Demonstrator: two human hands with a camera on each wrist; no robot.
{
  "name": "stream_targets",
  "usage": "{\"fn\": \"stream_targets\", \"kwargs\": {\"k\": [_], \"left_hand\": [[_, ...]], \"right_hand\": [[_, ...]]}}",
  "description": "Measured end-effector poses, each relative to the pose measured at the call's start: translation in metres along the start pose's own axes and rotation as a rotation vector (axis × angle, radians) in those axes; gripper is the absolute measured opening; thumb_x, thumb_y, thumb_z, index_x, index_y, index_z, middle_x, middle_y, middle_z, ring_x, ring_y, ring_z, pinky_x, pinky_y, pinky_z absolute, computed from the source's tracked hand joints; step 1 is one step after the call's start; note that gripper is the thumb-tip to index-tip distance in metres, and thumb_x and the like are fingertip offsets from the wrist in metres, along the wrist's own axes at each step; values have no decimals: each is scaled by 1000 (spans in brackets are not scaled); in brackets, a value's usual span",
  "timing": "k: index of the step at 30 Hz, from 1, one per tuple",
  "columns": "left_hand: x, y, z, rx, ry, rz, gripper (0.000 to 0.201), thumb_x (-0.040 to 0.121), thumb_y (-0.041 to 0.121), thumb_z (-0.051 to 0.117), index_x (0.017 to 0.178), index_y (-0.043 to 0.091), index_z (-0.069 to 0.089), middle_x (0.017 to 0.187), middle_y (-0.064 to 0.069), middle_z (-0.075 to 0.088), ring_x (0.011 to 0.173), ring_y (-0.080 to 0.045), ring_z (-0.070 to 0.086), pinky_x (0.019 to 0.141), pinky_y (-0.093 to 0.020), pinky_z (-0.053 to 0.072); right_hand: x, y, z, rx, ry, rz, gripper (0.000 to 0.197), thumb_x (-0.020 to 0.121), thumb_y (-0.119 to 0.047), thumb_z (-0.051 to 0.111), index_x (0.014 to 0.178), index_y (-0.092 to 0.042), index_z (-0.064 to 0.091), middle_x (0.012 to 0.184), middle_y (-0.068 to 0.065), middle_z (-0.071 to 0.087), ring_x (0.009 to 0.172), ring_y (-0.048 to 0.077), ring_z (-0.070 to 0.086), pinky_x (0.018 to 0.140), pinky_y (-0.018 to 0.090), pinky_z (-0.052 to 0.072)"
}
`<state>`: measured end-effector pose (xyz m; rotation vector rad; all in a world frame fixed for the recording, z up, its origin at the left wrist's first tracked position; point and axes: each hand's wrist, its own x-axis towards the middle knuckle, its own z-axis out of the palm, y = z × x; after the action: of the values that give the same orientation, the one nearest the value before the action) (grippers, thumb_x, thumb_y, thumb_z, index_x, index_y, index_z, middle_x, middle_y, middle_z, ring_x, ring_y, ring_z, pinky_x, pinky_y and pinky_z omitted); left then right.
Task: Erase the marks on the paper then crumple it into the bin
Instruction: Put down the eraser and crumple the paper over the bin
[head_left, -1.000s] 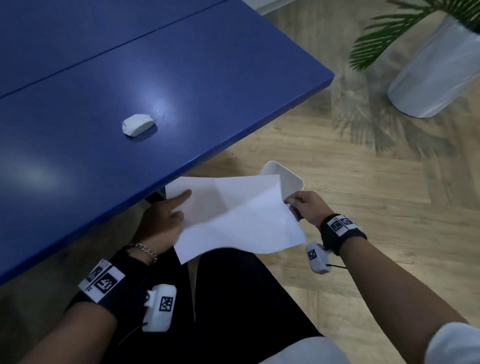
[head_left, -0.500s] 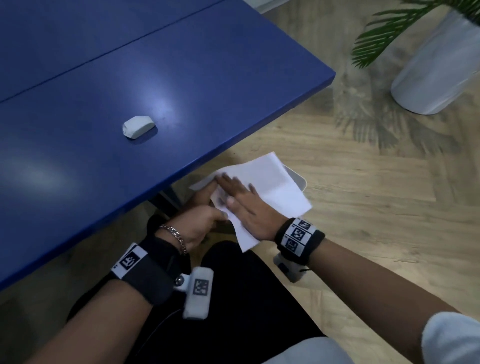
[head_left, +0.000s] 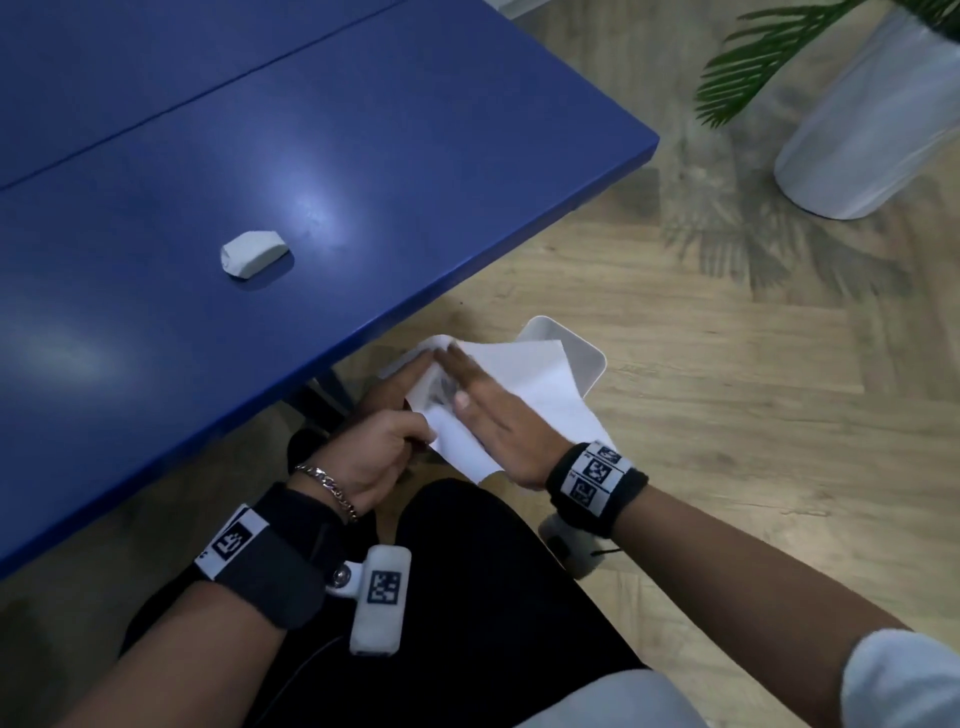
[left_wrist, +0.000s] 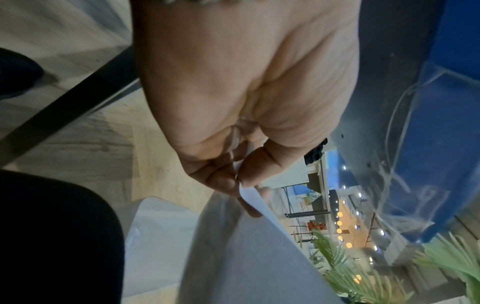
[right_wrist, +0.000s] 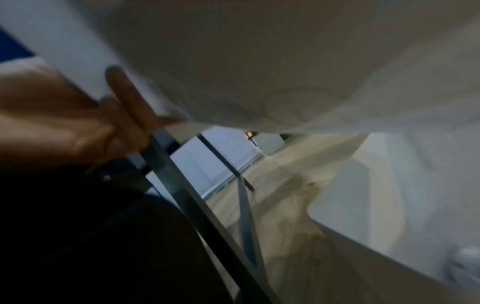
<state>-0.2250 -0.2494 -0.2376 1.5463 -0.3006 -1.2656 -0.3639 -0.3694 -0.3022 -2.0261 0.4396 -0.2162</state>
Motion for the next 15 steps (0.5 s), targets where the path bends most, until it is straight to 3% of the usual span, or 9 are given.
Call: {"fn": "stream_targets", "kwargs": {"k": [1,3,4,5,8,10,12,15], "left_hand": [[-2,3,-2,-19,3,-1,90,60,-5,57,144,29,65,145,-4,63,128,-24,64,98,-37,52],[-8,7,-11,-72,1,12,89,60,-5,56,142,29,67,142,-2,62,125,-27,61,100,-41,50],[-12,8,-19,-104,-15,24,90,61,-6,55,145,27,66,148,-1,61,131,-26,61,103,-39,51],[-16,11,-25,-135,-43,34,91,62,-8,53,147,24,63,152,1,60,136,-24,59,102,-34,53],[-26,12,-47,-154,-100,64,91,72,-19,47,152,22,57,150,0,62,125,-17,62,81,-19,57],[-30,8,-56,-163,-110,58,94,78,-28,36,154,25,56,151,-2,61,122,-19,63,76,-18,57],[-30,6,-61,-162,-113,35,97,78,-29,31,154,27,56,158,1,56,127,-25,56,72,-19,57],[-24,6,-59,-25,-116,23,100,70,-21,42,151,35,59,156,7,58,120,-27,58,71,-23,55]], "right_hand": [[-4,20,4,-79,-54,59,58,113,-43,27,167,-30,8,175,-7,9,162,11,7,131,38,3],[-13,72,1,-491,-156,298,60,109,-56,18,165,-39,10,175,-5,11,161,22,11,127,60,4],[-19,95,-6,-638,-181,418,63,106,-60,16,164,-36,16,173,0,16,159,30,18,124,65,8],[-23,110,-15,-660,-159,517,64,105,-58,18,162,-31,24,169,6,24,155,33,24,123,64,14],[-32,117,-47,-246,117,668,50,108,-44,41,148,-18,54,152,11,56,137,30,53,112,44,39],[-39,103,-64,277,258,746,49,104,-56,50,130,-20,71,127,7,74,113,31,71,103,47,53],[-47,86,-79,696,180,801,58,97,-65,58,124,-17,76,119,10,78,107,35,75,102,53,56],[-63,76,-92,752,6,794,58,96,-56,66,131,-10,71,127,14,74,117,37,71,107,51,53]]}}
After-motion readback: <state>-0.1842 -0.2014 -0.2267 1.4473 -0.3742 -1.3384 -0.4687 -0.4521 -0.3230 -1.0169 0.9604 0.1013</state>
